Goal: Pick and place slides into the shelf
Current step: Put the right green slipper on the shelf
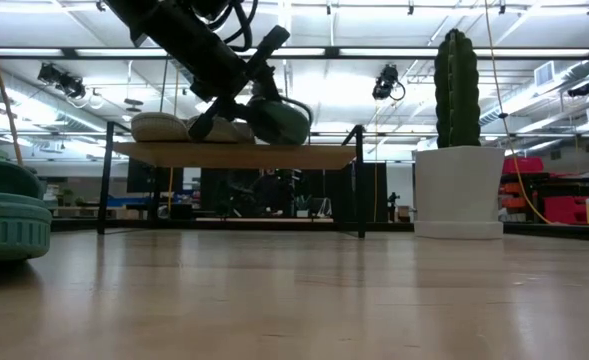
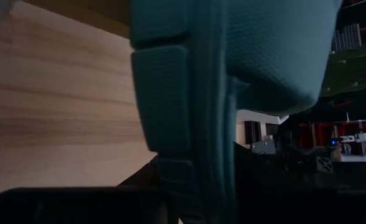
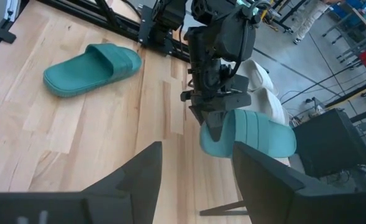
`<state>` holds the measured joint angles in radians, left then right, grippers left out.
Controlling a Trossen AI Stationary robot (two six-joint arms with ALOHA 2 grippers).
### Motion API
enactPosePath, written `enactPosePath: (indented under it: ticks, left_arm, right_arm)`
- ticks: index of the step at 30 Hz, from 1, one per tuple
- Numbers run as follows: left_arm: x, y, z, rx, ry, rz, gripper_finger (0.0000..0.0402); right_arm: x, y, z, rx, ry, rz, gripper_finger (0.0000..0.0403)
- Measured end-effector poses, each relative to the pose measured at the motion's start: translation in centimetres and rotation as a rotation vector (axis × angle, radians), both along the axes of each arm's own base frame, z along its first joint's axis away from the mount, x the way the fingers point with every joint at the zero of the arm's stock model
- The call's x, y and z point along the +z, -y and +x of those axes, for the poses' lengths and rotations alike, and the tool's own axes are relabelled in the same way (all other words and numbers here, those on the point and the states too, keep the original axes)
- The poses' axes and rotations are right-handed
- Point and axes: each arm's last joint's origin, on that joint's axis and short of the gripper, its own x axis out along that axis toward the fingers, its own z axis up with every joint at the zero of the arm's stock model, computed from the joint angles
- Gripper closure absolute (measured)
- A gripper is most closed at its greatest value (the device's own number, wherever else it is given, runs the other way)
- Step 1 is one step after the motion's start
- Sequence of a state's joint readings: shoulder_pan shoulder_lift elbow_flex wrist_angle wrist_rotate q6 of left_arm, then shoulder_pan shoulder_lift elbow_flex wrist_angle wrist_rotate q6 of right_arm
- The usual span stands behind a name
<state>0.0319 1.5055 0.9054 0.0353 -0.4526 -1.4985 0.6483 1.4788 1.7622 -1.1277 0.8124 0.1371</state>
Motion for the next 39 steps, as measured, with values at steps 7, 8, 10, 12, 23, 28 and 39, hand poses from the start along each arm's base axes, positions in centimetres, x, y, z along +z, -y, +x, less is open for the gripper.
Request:
enactPosePath:
  ticks: [7,8,10,12,23,28,39]
  left_arm:
    - [0.1,0.1,0.0,-0.024,0.003,0.005,0.0293]
    - [0.2,0.1,0.1,-0.034,0.009,0.005,0.0296]
    - [0.3,0.1,0.2,-0.046,0.02,0.012,0.0298]
    - [0.6,0.2,0.3,-0.061,0.042,0.02,0.0299]
    - [1.1,0.1,0.4,-0.043,0.077,0.053,0.028]
    - [1.5,0.0,0.0,0.004,0.08,0.078,0.0298]
    - [1.6,0.5,-0.7,0.046,0.027,0.115,0.034]
  right_arm:
    - [0.0,0.0,0.0,0.0,0.0,0.0,0.0202]
    - [0.0,0.0,0.0,0.001,0.0,0.001,0.0202]
    - [0.0,0.0,0.0,0.001,-0.001,0.001,0.0202]
    - [0.0,0.0,0.0,0.001,-0.001,0.001,0.0202]
    - [0.0,0.0,0.0,-0.002,0.002,0.008,0.0202]
    - [0.0,0.0,0.0,-0.01,0.006,0.022,0.0202]
    - [-2.5,-0.9,1.0,0.017,-0.012,0.039,0.0202]
